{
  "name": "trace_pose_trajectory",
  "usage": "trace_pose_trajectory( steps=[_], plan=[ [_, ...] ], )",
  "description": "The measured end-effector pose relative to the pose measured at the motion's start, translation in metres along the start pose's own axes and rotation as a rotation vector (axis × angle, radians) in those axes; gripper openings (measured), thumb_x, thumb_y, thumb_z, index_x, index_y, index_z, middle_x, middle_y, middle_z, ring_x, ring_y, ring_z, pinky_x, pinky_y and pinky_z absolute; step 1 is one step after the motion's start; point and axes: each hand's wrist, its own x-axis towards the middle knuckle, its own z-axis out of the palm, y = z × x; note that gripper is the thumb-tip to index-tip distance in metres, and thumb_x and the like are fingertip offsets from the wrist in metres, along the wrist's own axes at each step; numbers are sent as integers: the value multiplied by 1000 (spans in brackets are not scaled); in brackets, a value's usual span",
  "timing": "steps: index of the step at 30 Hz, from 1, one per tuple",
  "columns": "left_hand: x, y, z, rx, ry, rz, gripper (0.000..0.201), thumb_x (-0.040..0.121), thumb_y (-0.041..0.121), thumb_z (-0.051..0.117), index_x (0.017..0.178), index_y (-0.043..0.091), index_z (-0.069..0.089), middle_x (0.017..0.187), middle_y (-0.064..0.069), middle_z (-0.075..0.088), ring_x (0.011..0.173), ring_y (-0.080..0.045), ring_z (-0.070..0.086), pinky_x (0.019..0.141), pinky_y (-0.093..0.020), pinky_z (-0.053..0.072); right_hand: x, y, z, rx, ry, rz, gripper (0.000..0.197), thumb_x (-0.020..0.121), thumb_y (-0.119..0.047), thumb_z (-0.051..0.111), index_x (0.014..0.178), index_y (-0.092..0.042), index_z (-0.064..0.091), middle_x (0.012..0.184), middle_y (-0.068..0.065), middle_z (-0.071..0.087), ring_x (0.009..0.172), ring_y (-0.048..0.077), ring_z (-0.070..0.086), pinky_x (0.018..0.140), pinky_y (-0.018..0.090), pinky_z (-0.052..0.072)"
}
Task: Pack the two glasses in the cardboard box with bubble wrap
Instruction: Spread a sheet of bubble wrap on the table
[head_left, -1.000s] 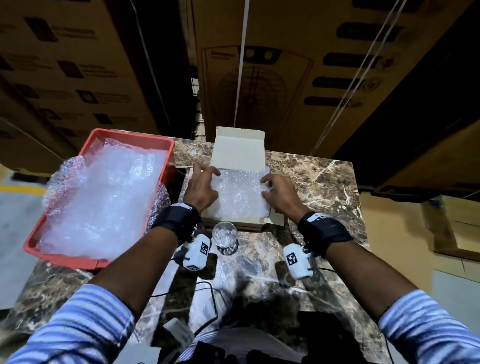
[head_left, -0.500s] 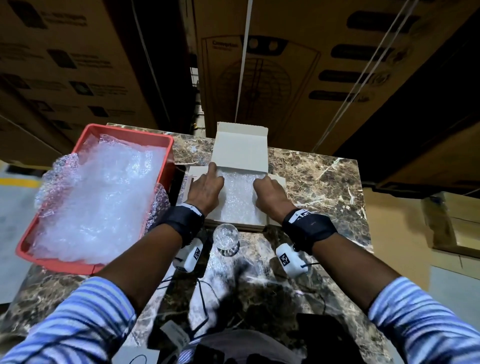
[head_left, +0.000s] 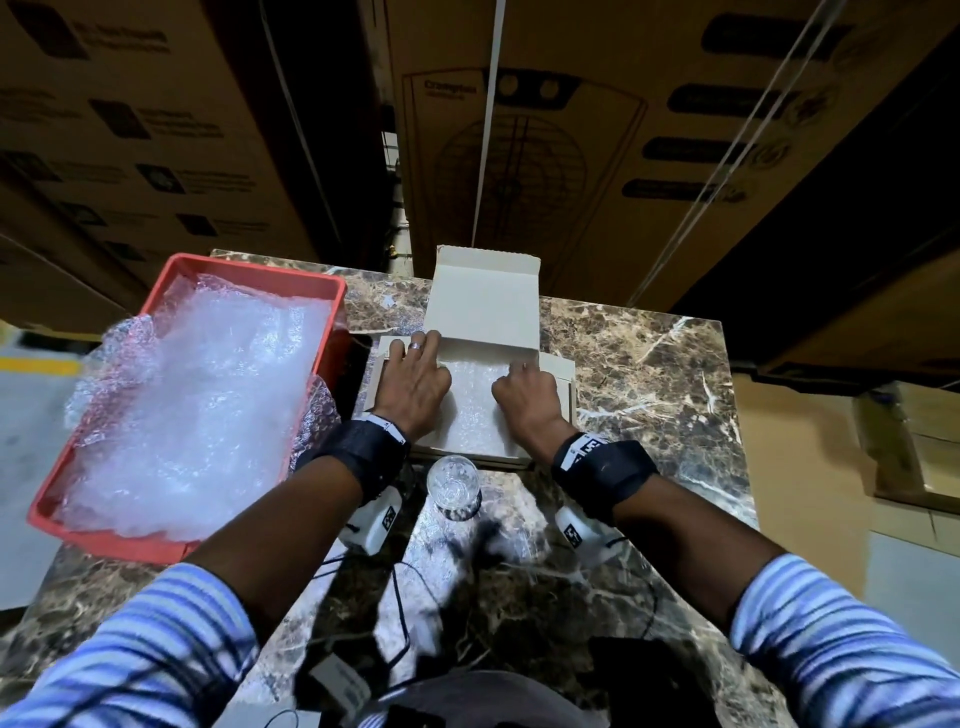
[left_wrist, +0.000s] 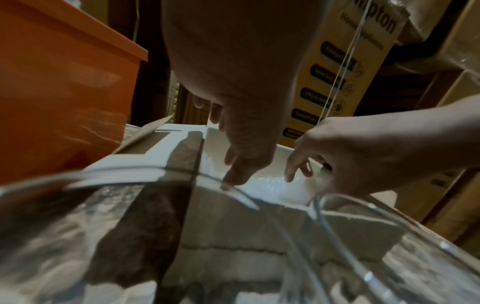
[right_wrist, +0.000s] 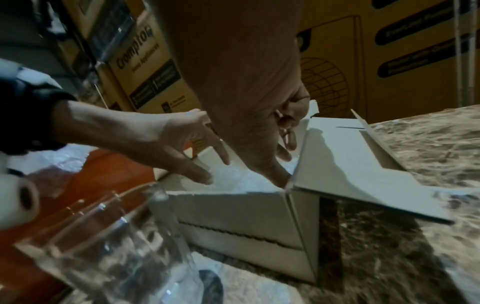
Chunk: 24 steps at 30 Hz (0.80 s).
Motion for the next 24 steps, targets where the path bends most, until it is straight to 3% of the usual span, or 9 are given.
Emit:
trace_pose_trajectory(
  steps=[5,10,13,15,17,19,21,24],
  plan=[
    [17,7,-8,-139,-32,210,46,91,41,66,131,18,61,135,-9,53,127,-30,49,106,-43,30,9,0,-9,68,53,-141,33,94,-15,65,127,-9,64,130,14,56,124,32,52,96,39,44],
    [19,21,9,-187,-174,212,58,97,48,58,146,18,48,140,-11,51,129,-32,52,111,-45,27,12,0,14,157,-72,-105,63,90,-46,71,140,-13,51,138,16,51,125,33,52,99,41,44],
    [12,28,22,-113,-157,189,48,102,43,45,145,22,46,140,-9,50,126,-33,54,113,-50,24,13,-2,30,138,-38,-114,73,87,-56,71,141,-14,45,137,16,51,122,33,54,100,41,43],
    [11,27,23,-73,-161,177,51,101,47,47,147,24,42,143,-10,47,127,-34,53,117,-54,20,13,-2,34,105,-17,-115,77,86,-59,70,142,-14,43,138,15,51,123,32,54,102,42,41],
    [11,21,21,-20,-185,189,62,98,52,51,151,24,35,148,-12,43,131,-36,51,120,-53,16,15,-2,36,45,-24,-118,81,86,-64,67,145,-15,39,142,15,49,125,32,54,111,46,33],
    [9,17,14,47,-210,204,69,96,51,53,154,20,30,151,-15,40,134,-36,49,124,-52,12,17,-1,35,-29,-38,-126,87,87,-69,62,150,-16,34,148,16,46,130,33,54,122,56,12],
    [5,14,6,54,-193,191,63,100,43,49,155,16,30,150,-15,42,136,-35,48,126,-54,5,18,1,33,-62,-70,-131,92,85,-71,62,153,-18,31,150,16,47,133,33,52,122,62,-3],
    [4,12,-1,54,-186,166,65,102,38,47,158,12,25,148,-16,47,139,-35,46,125,-59,-1,19,6,26,-16,-120,-114,84,81,-66,71,144,-17,44,139,14,55,130,32,53,120,64,-6]
  ],
)
